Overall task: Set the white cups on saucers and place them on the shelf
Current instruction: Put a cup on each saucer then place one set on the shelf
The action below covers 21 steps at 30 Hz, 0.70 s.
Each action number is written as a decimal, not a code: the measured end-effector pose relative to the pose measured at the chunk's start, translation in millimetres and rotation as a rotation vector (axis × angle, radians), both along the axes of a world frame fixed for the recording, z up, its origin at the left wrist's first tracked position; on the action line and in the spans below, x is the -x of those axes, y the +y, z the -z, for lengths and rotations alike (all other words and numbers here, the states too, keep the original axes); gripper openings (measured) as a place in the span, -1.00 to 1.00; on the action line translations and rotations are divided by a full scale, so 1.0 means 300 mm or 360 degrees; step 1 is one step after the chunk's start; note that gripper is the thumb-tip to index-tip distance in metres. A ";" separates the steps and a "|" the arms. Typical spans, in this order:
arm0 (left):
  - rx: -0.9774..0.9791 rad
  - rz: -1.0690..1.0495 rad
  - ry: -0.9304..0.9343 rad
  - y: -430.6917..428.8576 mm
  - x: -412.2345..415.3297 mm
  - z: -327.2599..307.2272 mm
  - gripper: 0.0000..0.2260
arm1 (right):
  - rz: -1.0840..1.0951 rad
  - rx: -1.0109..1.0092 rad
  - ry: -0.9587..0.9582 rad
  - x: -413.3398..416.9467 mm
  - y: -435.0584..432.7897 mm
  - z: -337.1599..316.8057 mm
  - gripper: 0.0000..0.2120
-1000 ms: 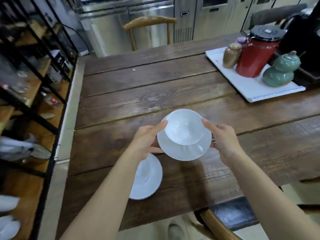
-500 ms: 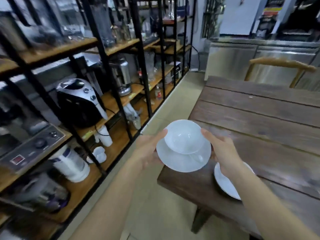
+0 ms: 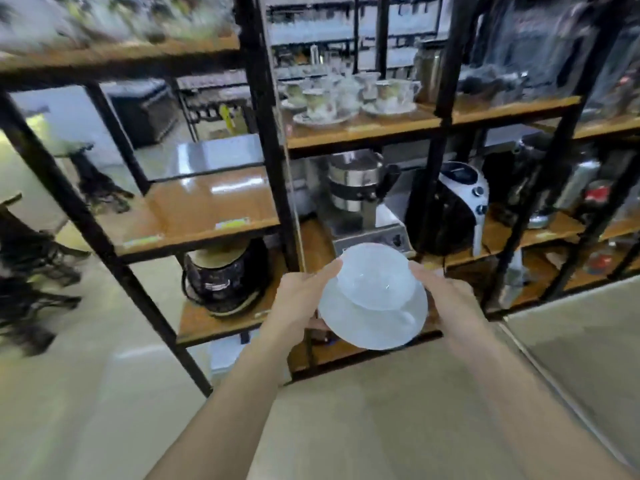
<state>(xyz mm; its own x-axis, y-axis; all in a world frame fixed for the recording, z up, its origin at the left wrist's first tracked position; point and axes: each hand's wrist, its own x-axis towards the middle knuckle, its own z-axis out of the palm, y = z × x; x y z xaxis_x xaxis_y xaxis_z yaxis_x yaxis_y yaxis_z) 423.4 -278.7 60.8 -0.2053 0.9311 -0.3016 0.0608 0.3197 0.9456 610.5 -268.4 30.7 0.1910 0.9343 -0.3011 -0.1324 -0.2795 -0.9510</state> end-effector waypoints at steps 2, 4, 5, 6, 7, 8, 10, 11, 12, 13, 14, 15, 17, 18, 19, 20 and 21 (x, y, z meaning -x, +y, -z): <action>0.0010 -0.0137 -0.0014 0.028 0.135 -0.012 -0.69 | -0.0127 0.0013 -0.0047 0.139 0.080 -0.015 -0.73; 0.0018 -0.0247 -0.0020 0.062 0.253 -0.027 -0.68 | -0.0222 -0.0002 -0.0060 0.272 0.159 -0.030 -0.73; 0.0011 -0.0309 -0.0010 0.081 0.309 -0.035 -0.68 | -0.0278 -0.0016 -0.0084 0.337 0.202 -0.036 -0.68; -0.0018 -0.0370 -0.0009 0.107 0.366 -0.037 -0.68 | -0.0337 -0.0024 -0.0110 0.400 0.249 -0.042 -0.65; -0.0045 -0.0421 -0.0015 0.141 0.423 -0.036 -0.68 | -0.0395 -0.0021 -0.0149 0.462 0.291 -0.053 -0.65; -0.0070 -0.0457 -0.0027 0.176 0.478 -0.037 -0.67 | -0.0450 -0.0030 -0.0165 0.518 0.341 -0.053 -0.66; -0.0104 -0.0508 -0.0051 0.255 0.585 -0.040 -0.71 | -0.0543 -0.0079 -0.0189 0.626 0.444 -0.051 -0.64; -0.0121 -0.0529 -0.0067 0.303 0.634 -0.042 -0.73 | -0.0569 -0.0113 -0.0204 0.679 0.498 -0.048 -0.62; -0.0126 -0.0553 -0.0083 0.354 0.679 -0.044 -0.72 | -0.0573 -0.0145 -0.0202 0.732 0.561 -0.041 -0.58; -0.0122 -0.0577 -0.0095 0.404 0.723 -0.047 -0.72 | -0.0572 -0.0145 -0.0202 0.784 0.620 -0.039 -0.53; -0.0125 -0.0596 -0.0101 0.458 0.769 -0.044 -0.71 | -0.0591 -0.0129 -0.0196 0.835 0.685 -0.035 -0.49; -0.0138 -0.0624 -0.0101 0.511 0.813 -0.042 -0.70 | -0.0613 -0.0123 -0.0199 0.883 0.745 -0.036 -0.48; -0.0122 -0.0666 -0.0091 0.603 0.892 -0.036 -0.61 | -0.0670 -0.0114 -0.0186 0.973 0.847 -0.042 -0.54; -0.0124 -0.0693 -0.0099 0.651 0.935 -0.032 -0.62 | -0.0695 -0.0109 -0.0158 1.018 0.898 -0.039 -0.59; -0.0135 -0.0735 -0.0110 0.694 0.979 -0.028 -0.69 | -0.0708 -0.0091 -0.0133 1.062 0.942 -0.037 -0.64; -0.0138 -0.0772 -0.0137 0.736 1.020 -0.024 -0.76 | -0.0721 -0.0057 -0.0128 1.106 0.982 -0.030 -0.68; -0.0122 -0.0796 -0.0166 0.772 1.056 -0.021 -0.78 | -0.0726 -0.0031 -0.0127 1.149 1.018 -0.019 -0.69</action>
<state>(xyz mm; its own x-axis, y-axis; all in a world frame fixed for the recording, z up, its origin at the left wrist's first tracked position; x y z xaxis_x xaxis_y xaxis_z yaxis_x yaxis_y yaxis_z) 106.7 -46.9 67.0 -0.6034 0.7469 -0.2791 -0.1778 0.2152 0.9602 265.9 37.1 36.4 -0.2193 0.9335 -0.2836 0.0738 -0.2739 -0.9589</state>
